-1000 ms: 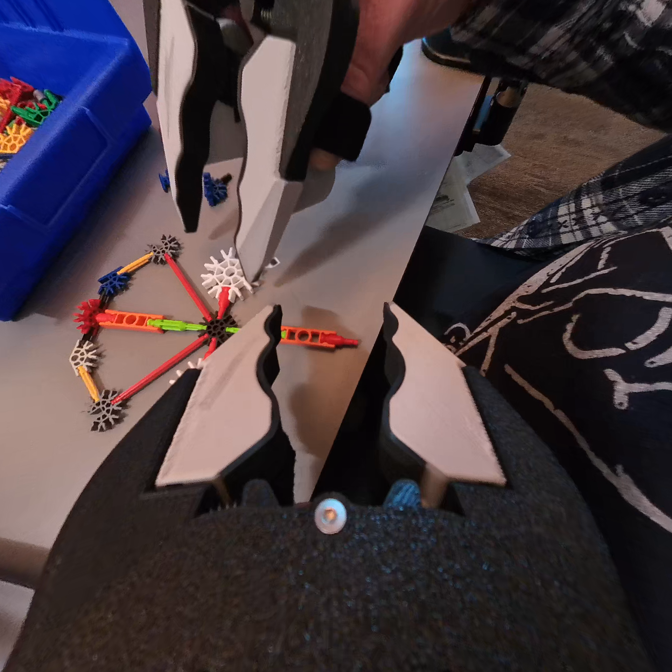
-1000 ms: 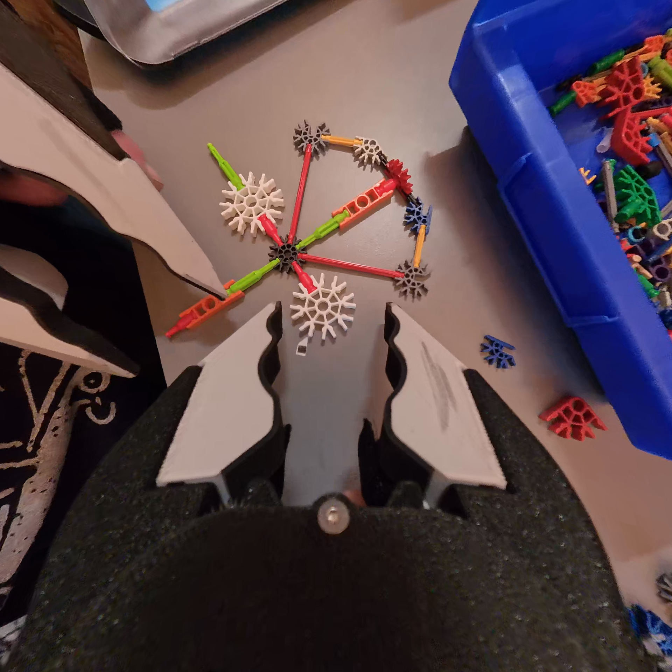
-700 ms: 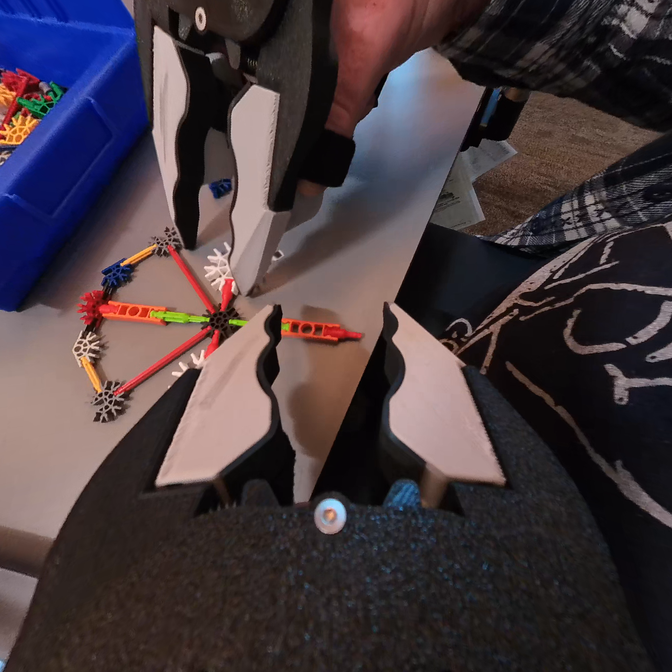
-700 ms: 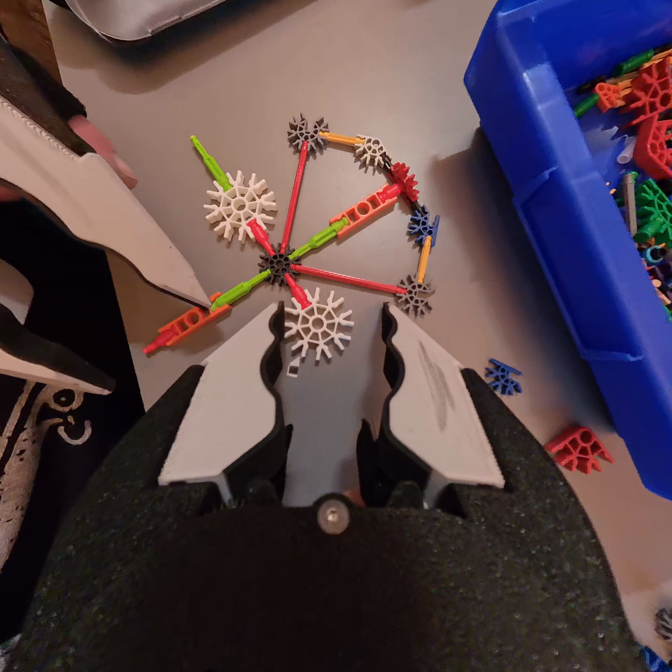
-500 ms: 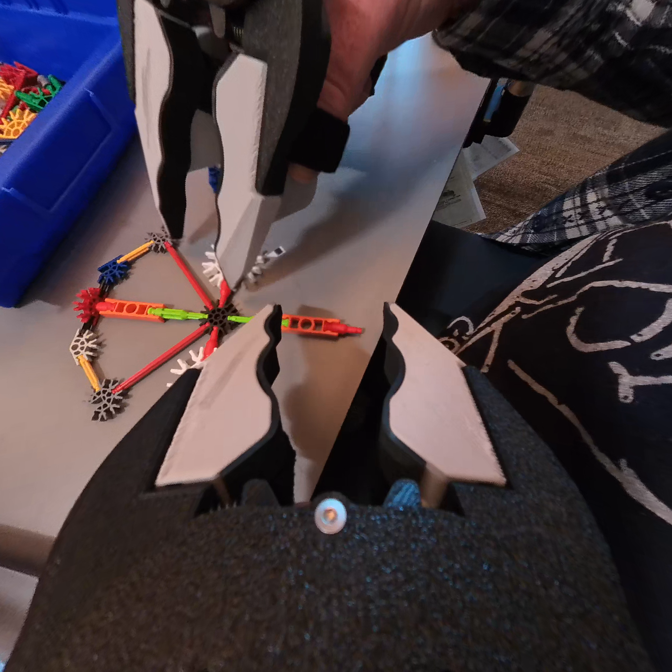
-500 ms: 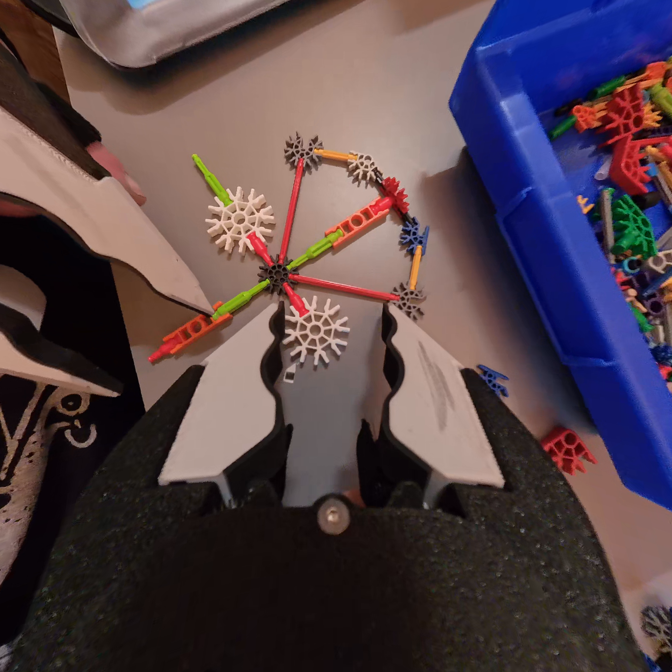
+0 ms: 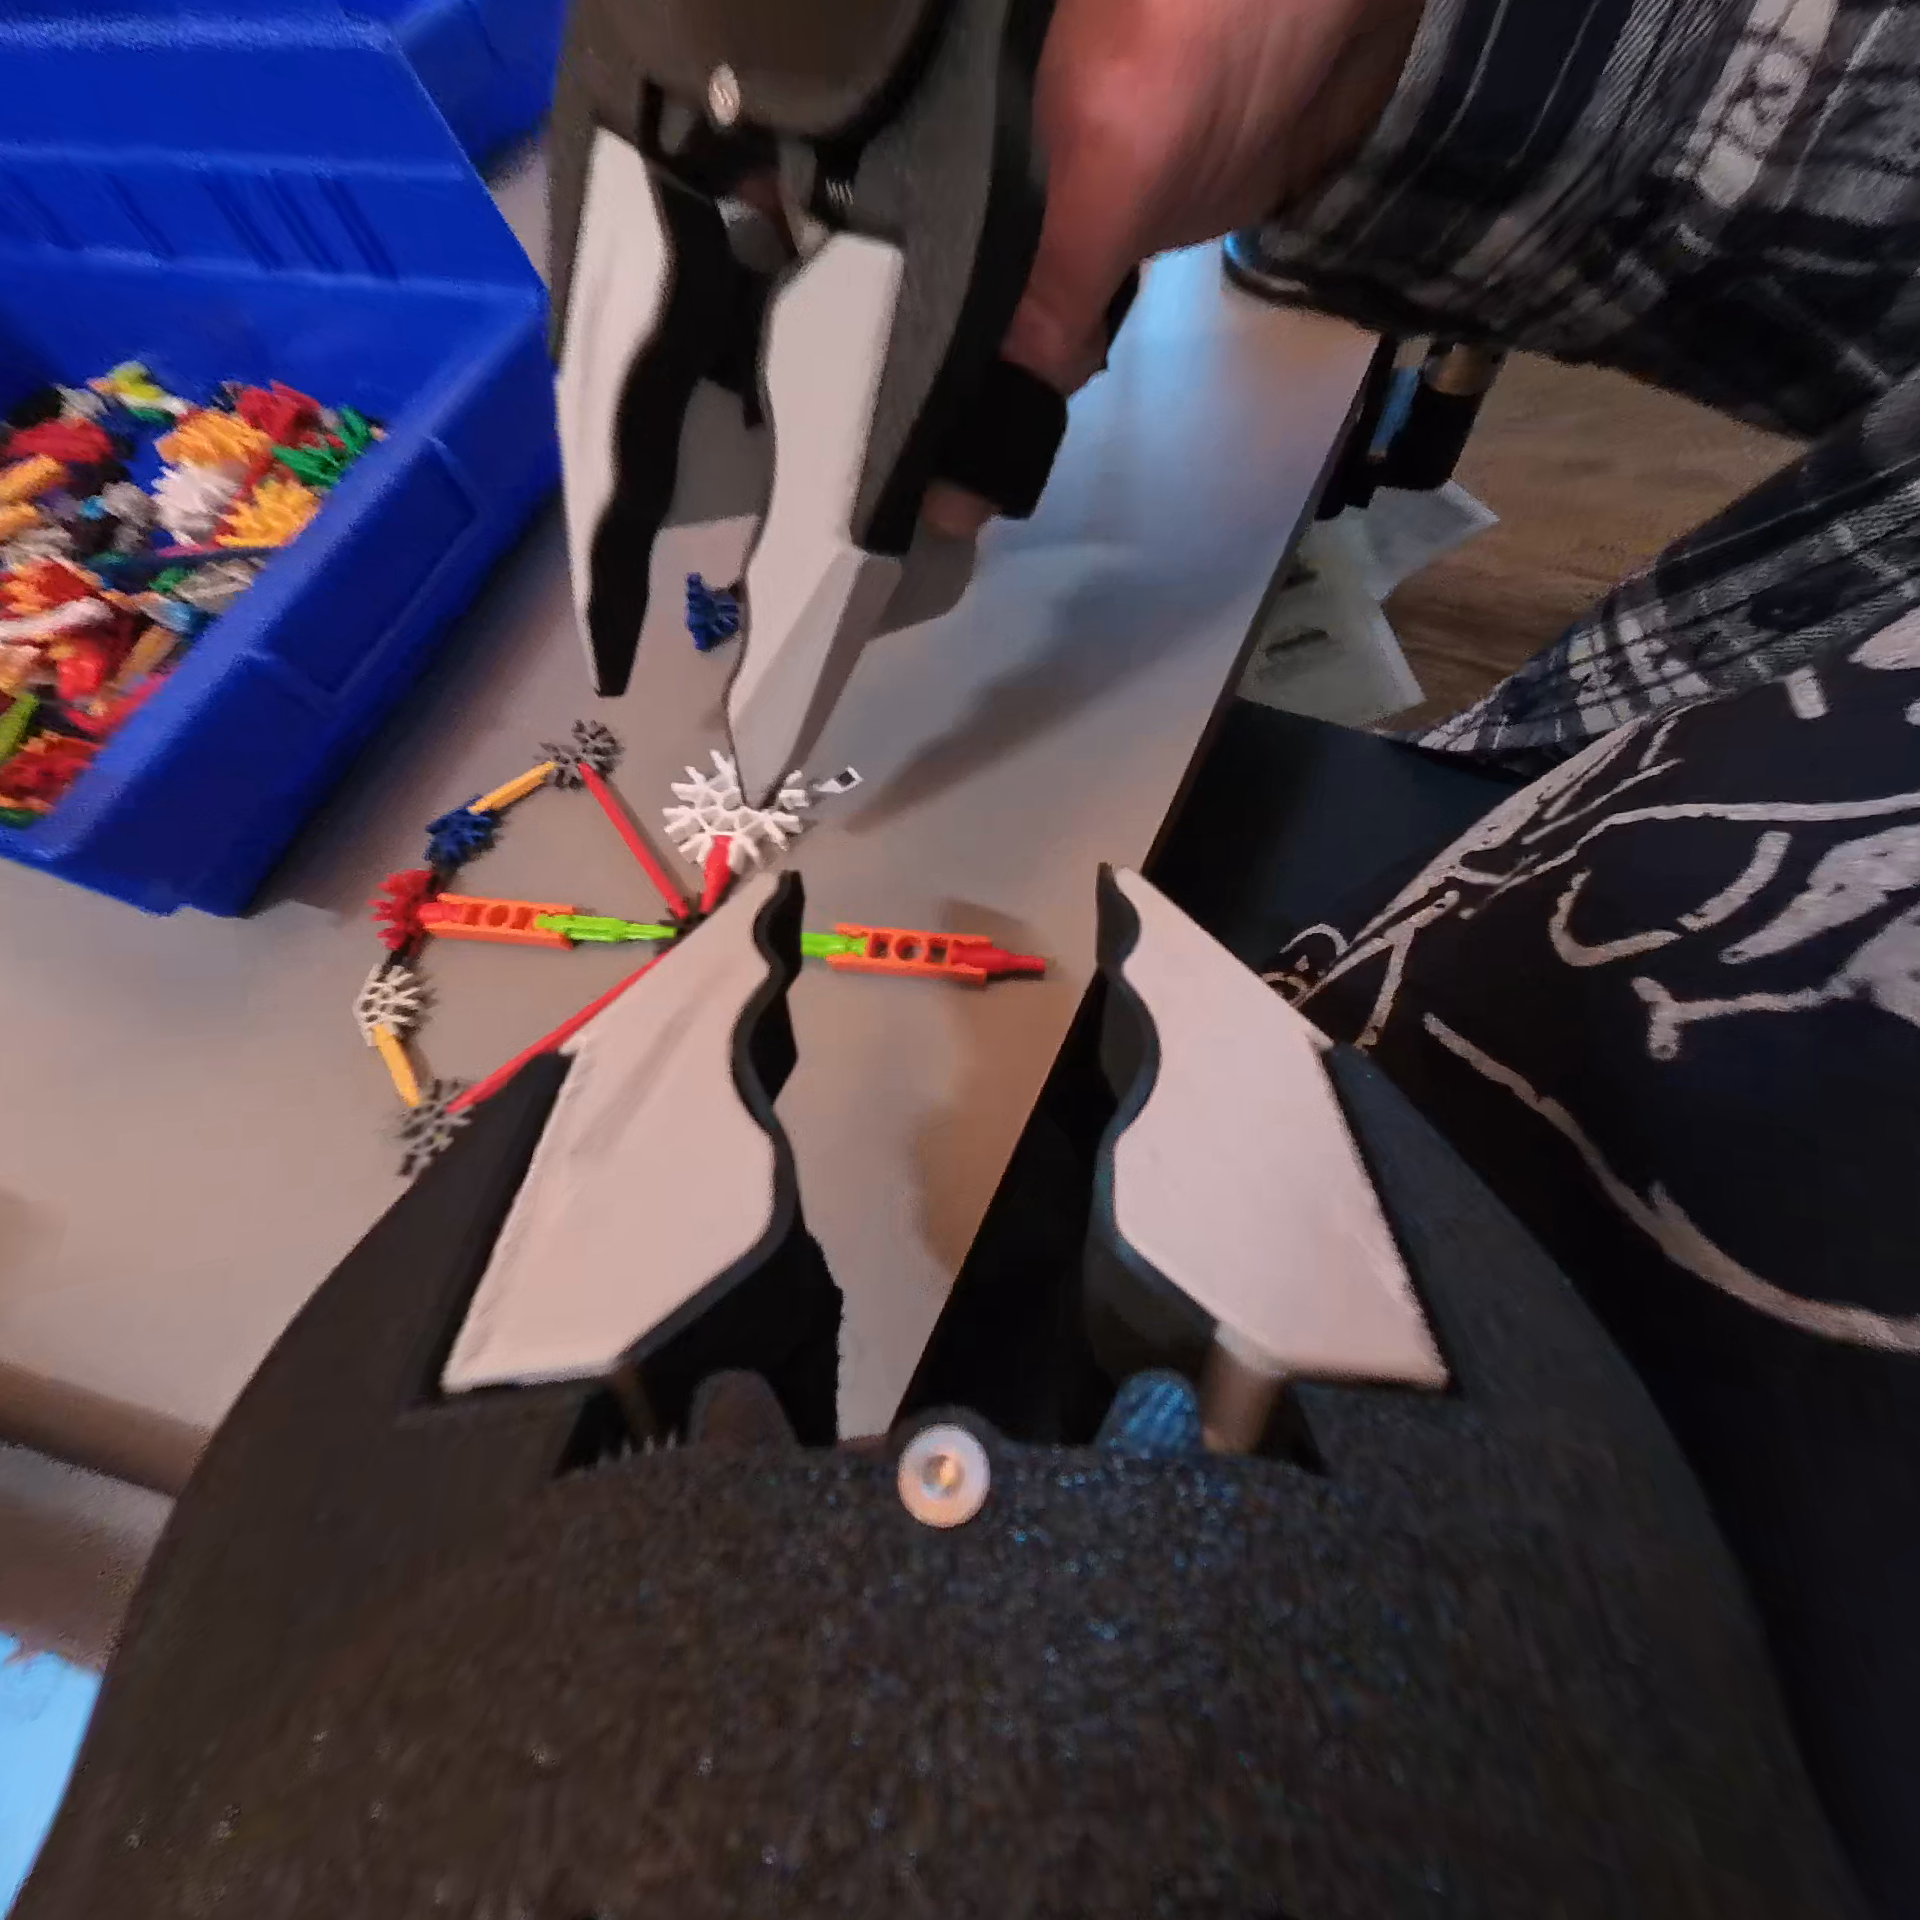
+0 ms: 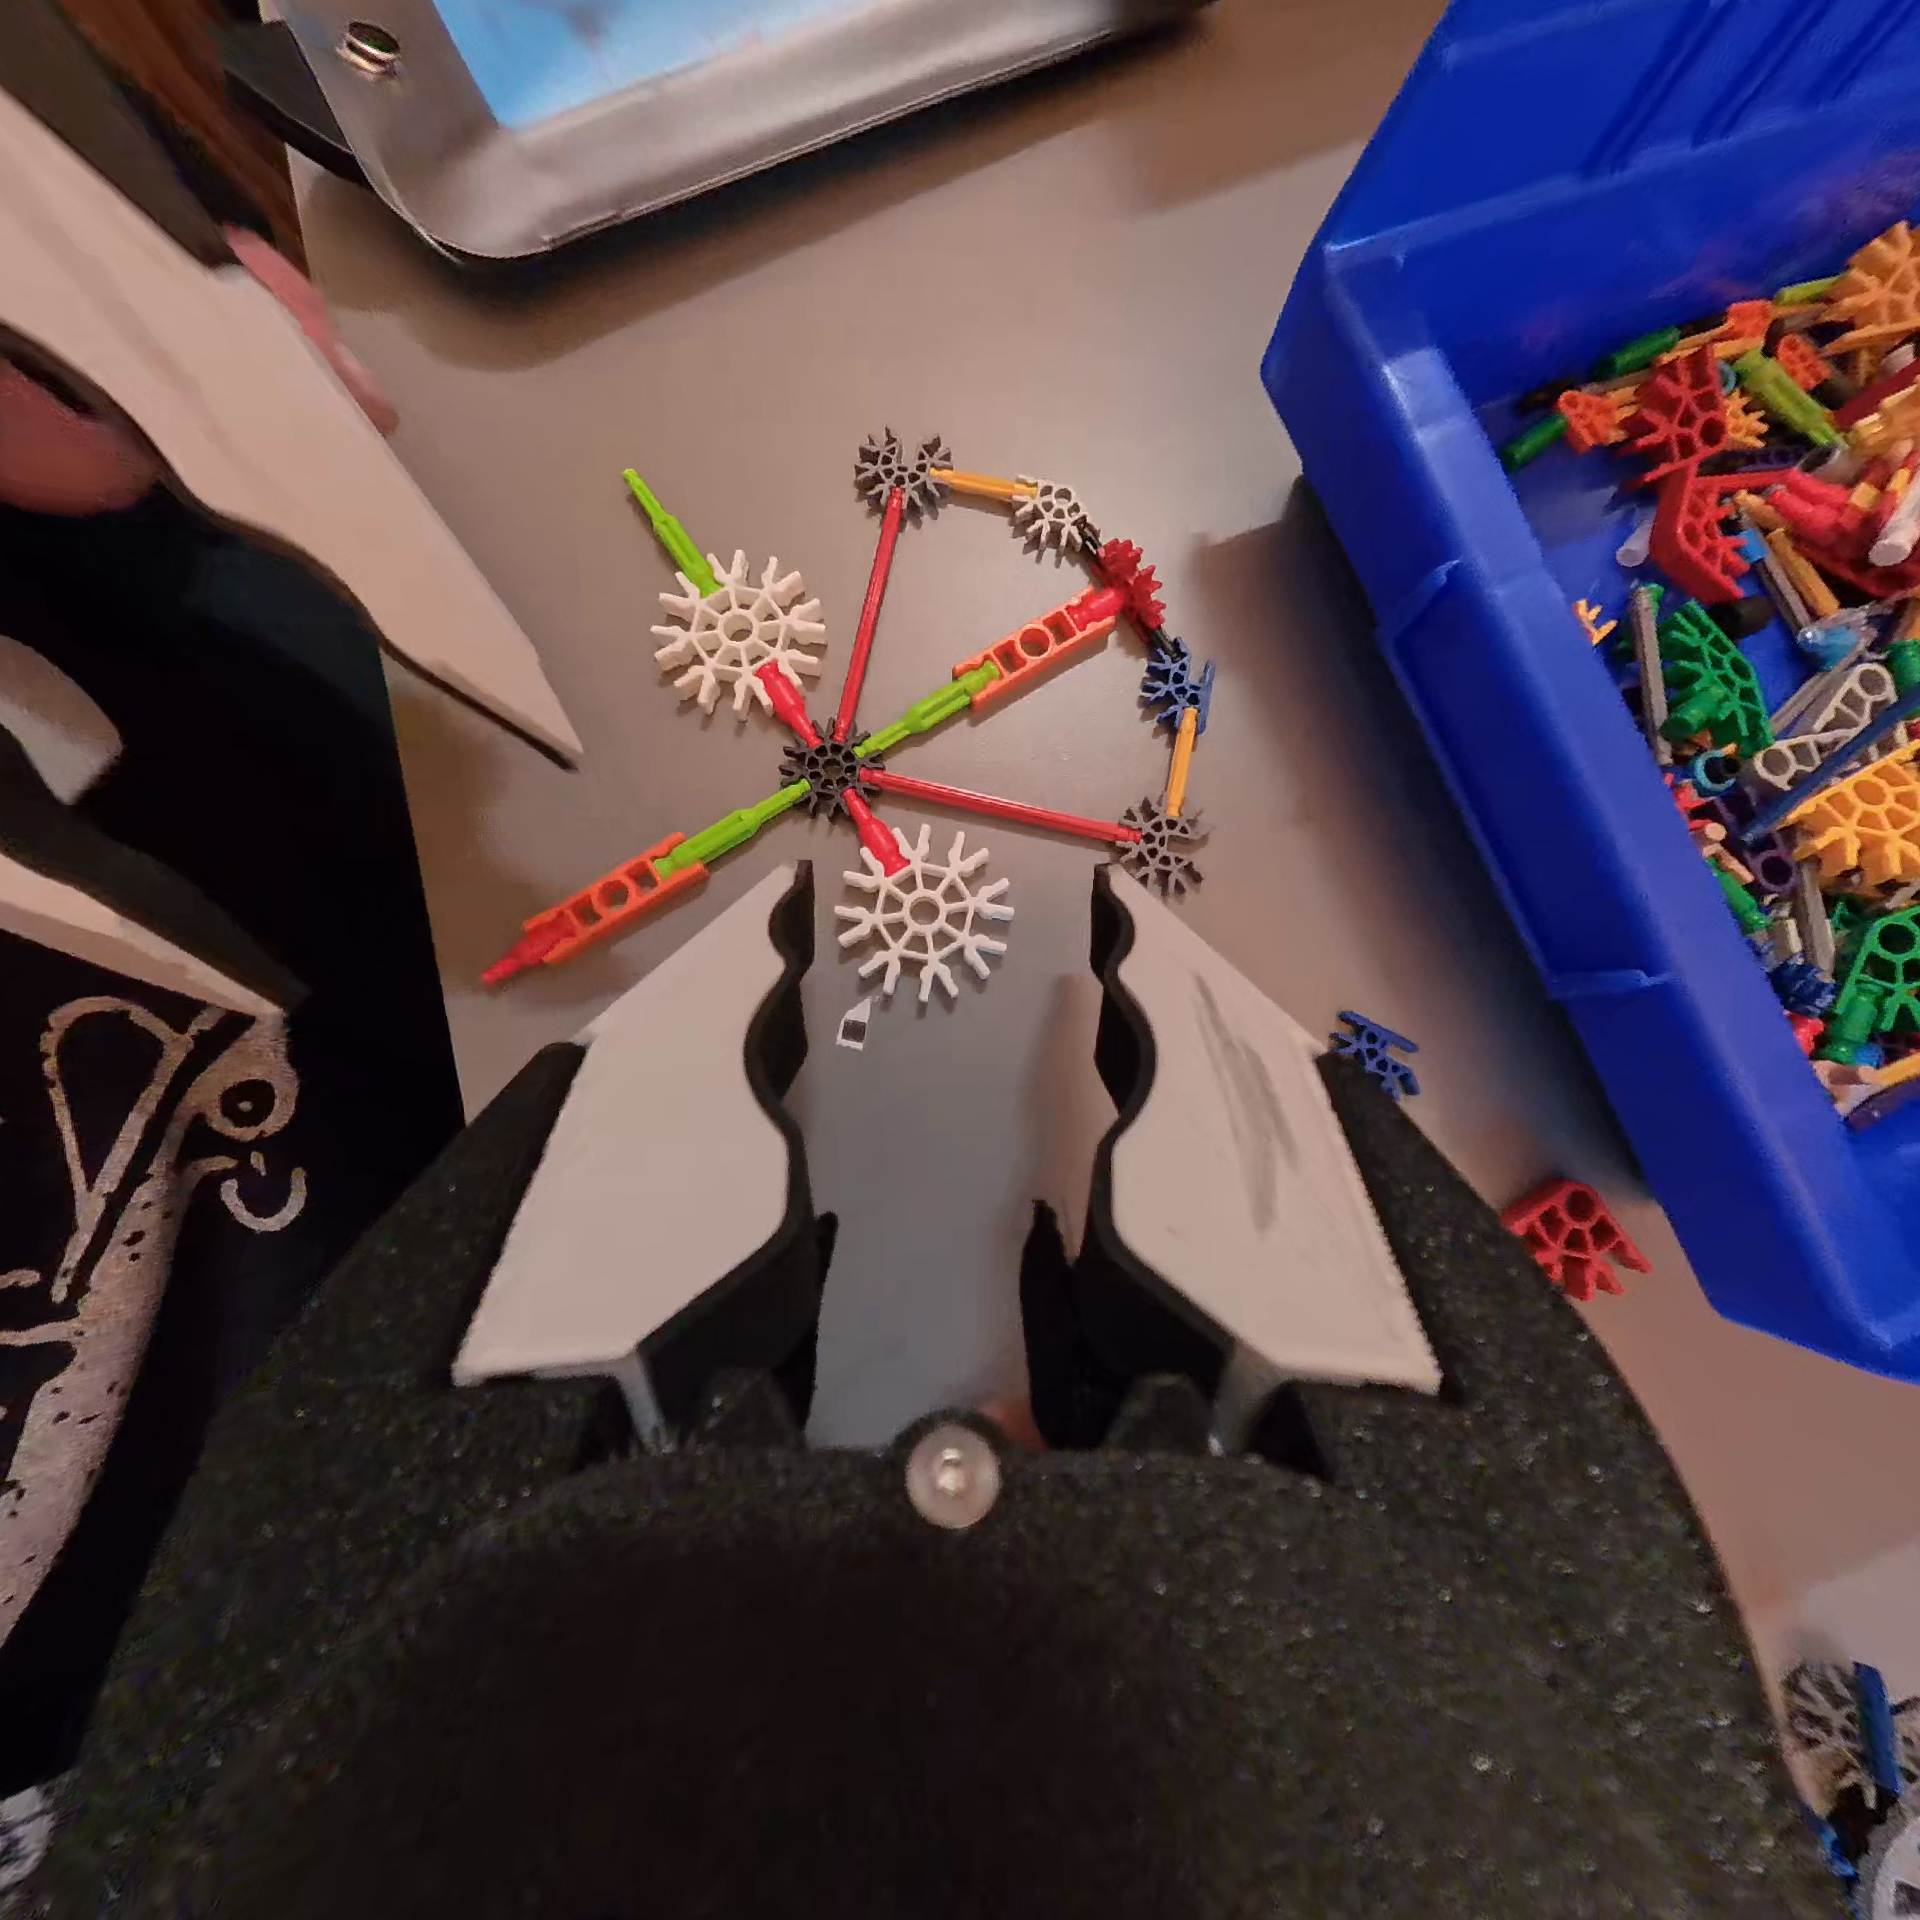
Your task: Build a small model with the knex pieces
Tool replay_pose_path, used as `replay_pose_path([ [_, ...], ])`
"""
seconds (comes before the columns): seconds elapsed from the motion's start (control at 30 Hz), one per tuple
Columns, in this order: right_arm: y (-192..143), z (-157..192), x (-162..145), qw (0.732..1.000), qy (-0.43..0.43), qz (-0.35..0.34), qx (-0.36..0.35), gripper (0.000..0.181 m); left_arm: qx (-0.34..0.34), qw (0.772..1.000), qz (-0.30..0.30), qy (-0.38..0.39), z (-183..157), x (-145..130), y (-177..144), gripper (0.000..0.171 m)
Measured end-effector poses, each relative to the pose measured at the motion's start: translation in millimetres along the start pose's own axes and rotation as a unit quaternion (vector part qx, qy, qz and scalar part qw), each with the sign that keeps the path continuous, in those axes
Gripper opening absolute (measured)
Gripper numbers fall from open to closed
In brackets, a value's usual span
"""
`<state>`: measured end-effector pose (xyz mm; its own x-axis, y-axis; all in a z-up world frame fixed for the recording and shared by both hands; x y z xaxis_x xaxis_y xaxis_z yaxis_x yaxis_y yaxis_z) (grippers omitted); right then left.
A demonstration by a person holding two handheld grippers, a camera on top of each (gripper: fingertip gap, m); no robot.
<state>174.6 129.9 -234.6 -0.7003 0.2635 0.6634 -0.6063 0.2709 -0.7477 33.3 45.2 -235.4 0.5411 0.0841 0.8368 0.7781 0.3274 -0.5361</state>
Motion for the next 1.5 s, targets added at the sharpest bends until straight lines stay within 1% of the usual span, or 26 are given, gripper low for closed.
replay_pose_path([
  [0.17, 2, 3, 1, 1.0, -0.009, -0.018, 0.004, 0.053, 0.032, 0.998, -0.048, 0.013, 1, 0, -30, 0.056],
  [0.3, 4, 2, 0, 1.0, -0.005, -0.027, 0.009, 0.053, 0.085, 0.993, -0.084, 0.021, 7, -8, -63, 0.053],
  [0.37, 5, 2, -1, 0.999, -0.007, -0.03, 0.011, 0.053, 0.119, 0.989, -0.086, 0.024, 14, -15, -78, 0.055],
  [0.43, 6, 1, -1, 0.999, -0.007, -0.034, 0.012, 0.053, 0.172, 0.98, -0.094, 0.035, 24, -22, -94, 0.063],
  [0.53, 8, 1, 1, 0.999, -0.007, -0.038, 0.017, 0.052, 0.24, 0.966, -0.095, 0.024, 44, -32, -110, 0.084],
  [0.6, 11, 0, 2, 0.999, -0.007, -0.041, 0.02, 0.052, 0.264, 0.961, -0.087, 0.015, 59, -37, -114, 0.1],
  [0.63, 13, 0, 3, 0.999, -0.007, -0.041, 0.021, 0.052, 0.267, 0.96, -0.084, 0.003, 65, -39, -113, 0.109],
  [0.67, 14, 0, 3, 0.999, -0.008, -0.041, 0.021, 0.052, 0.266, 0.96, -0.084, -0.003, 70, -41, -111, 0.114],
  [0.77, 16, -1, 4, 0.999, -0.007, -0.041, 0.025, 0.052, 0.265, 0.962, -0.07, 0.01, 78, -43, -101, 0.126],
  [0.83, 18, -2, 4, 0.999, -0.004, -0.042, 0.028, 0.052, 0.247, 0.967, -0.063, 0.012, 80, -43, -93, 0.132],
  [1.0, 22, -6, 4, 0.999, 0.006, -0.044, 0.031, 0.052, 0.234, 0.972, -0.019, 0.024, 88, -53, -77, 0.139],
  [1.1, 23, -7, 5, 0.999, 0.011, -0.043, 0.032, 0.052, 0.219, 0.976, 0.002, 0.003, 94, -61, -72, 0.147],
  [1.2, 25, -8, 7, 0.999, 0.015, -0.041, 0.032, 0.052, 0.21, 0.977, 0.026, -0.012, 96, -67, -71, 0.147],
  [1.33, 27, -11, 7, 0.999, 0.019, -0.035, 0.032, 0.052, 0.217, 0.975, 0.038, -0.007, 99, -71, -75, 0.148],
  [1.5, 30, -16, 7, 0.999, 0.029, -0.023, 0.028, 0.052, 0.215, 0.976, 0.024, -0.012, 102, -74, -80, 0.146],
])
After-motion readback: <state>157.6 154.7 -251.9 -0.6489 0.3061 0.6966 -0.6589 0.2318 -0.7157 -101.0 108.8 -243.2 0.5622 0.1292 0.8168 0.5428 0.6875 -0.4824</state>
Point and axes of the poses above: each gripper's, where its closed fingertips meet, y out along the fingers, x out of its top, z = x × y across the jaws, the point moved 9 cm from there along -y, back along the fingers
